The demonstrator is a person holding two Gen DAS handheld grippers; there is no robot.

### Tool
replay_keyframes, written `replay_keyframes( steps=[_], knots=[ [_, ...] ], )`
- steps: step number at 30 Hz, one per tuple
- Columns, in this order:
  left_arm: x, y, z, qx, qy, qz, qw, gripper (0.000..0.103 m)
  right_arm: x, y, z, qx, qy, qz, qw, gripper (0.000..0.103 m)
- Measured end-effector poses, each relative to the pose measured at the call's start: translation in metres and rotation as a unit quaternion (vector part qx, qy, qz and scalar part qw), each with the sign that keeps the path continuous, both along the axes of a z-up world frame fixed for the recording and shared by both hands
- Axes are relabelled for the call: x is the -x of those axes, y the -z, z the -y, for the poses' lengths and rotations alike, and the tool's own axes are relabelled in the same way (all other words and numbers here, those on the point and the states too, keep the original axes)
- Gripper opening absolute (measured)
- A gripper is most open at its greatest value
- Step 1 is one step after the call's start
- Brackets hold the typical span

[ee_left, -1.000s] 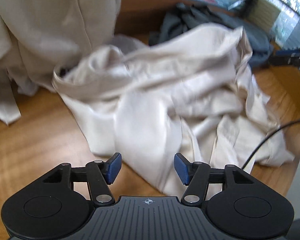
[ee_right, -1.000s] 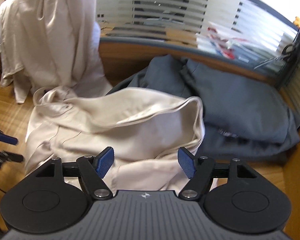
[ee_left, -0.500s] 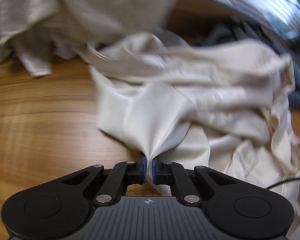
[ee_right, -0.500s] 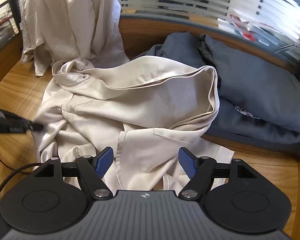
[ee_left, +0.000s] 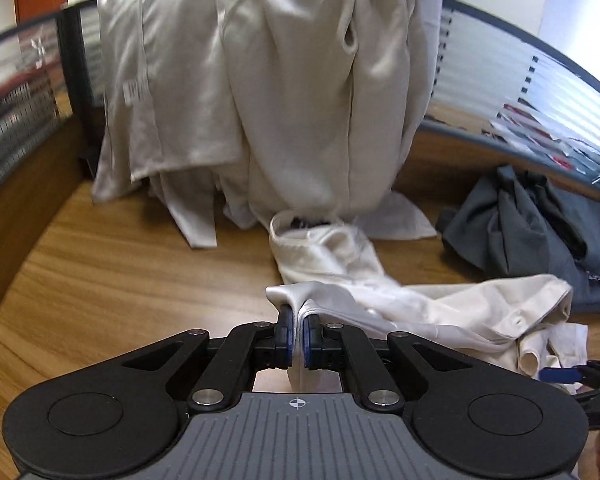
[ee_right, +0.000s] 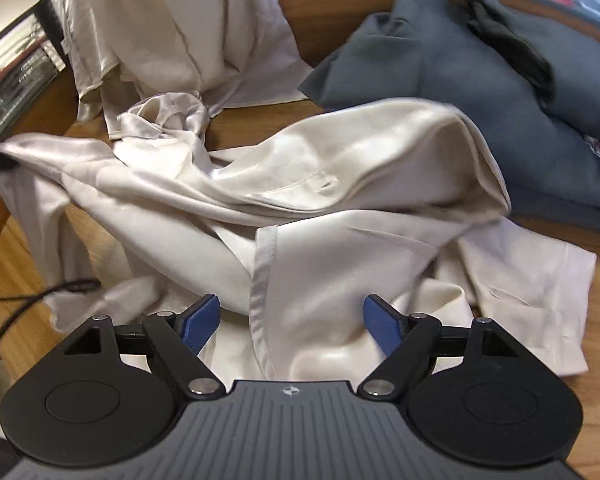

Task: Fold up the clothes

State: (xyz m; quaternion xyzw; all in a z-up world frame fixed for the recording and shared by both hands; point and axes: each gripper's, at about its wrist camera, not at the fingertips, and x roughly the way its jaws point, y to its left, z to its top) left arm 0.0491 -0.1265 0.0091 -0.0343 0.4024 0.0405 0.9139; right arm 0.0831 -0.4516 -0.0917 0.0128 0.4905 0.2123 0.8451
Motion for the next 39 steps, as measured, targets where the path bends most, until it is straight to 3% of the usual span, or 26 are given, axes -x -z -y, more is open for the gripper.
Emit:
replay_keyframes(
  steps=[1, 2, 3, 4, 10, 14, 17, 21, 22, 26, 32, 33, 35, 36, 39],
  knots=[
    [0.001, -0.003, 0.000, -0.003, -0.003, 0.005, 1.0000, 0.006, 0.000, 0.000, -0.002, 0.012, 0.000, 0.010, 1.000, 0.055],
    [0.003, -0.007, 0.000, -0.003, -0.008, 0.010, 0.9999, 0.006, -0.001, 0.000, -0.003, 0.020, 0.002, 0.017, 1.000, 0.025],
    [0.004, -0.011, -0.001, -0.003, -0.013, 0.014, 0.9998, 0.006, -0.003, -0.003, 0.001, 0.019, 0.008, 0.016, 1.000, 0.011],
    [0.004, -0.016, -0.003, 0.000, -0.017, 0.016, 0.9997, 0.005, -0.004, -0.007, 0.006, 0.015, 0.014, 0.016, 1.000, 0.004],
    [0.005, -0.048, -0.019, -0.007, -0.037, 0.047, 0.9982, 0.005, 0.007, -0.077, 0.075, -0.035, 0.047, 0.064, 0.996, 0.003],
    [0.000, -0.072, -0.040, -0.015, -0.068, 0.072, 0.9950, 0.005, 0.011, -0.122, 0.128, -0.061, 0.088, 0.079, 0.991, 0.003],
    [-0.011, -0.066, -0.047, -0.018, -0.074, 0.067, 0.9948, 0.005, 0.008, -0.131, 0.158, -0.082, 0.117, 0.078, 0.987, 0.003],
    [-0.027, -0.042, -0.045, -0.032, -0.073, 0.046, 0.9958, 0.005, -0.014, -0.105, 0.163, -0.069, 0.132, 0.050, 0.988, 0.006],
    [-0.031, -0.034, -0.044, -0.040, -0.074, 0.039, 0.9957, 0.005, -0.017, -0.095, 0.161, -0.057, 0.140, 0.047, 0.987, 0.015],
    [-0.040, -0.014, -0.048, -0.042, -0.095, 0.017, 0.9944, 0.005, -0.024, -0.056, 0.146, -0.028, 0.140, 0.025, 0.989, 0.027],
    [-0.041, -0.008, -0.063, -0.039, -0.121, 0.000, 0.9919, 0.005, 0.000, -0.027, 0.128, -0.064, 0.097, -0.027, 0.993, 0.038],
    [-0.041, -0.006, -0.065, -0.041, -0.121, -0.004, 0.9917, 0.005, 0.005, -0.023, 0.123, -0.070, 0.081, -0.038, 0.994, 0.043],
    [-0.042, -0.004, -0.068, -0.044, -0.121, -0.010, 0.9916, 0.005, 0.012, -0.015, 0.108, -0.075, 0.040, -0.060, 0.995, 0.065],
    [-0.042, -0.003, -0.069, -0.045, -0.121, -0.012, 0.9915, 0.005, 0.016, -0.010, 0.100, -0.065, 0.025, -0.062, 0.996, 0.071],
    [-0.044, 0.000, -0.072, -0.047, -0.122, -0.017, 0.9913, 0.005, 0.024, 0.001, 0.082, -0.007, 0.018, -0.046, 0.999, 0.073]
  ],
)
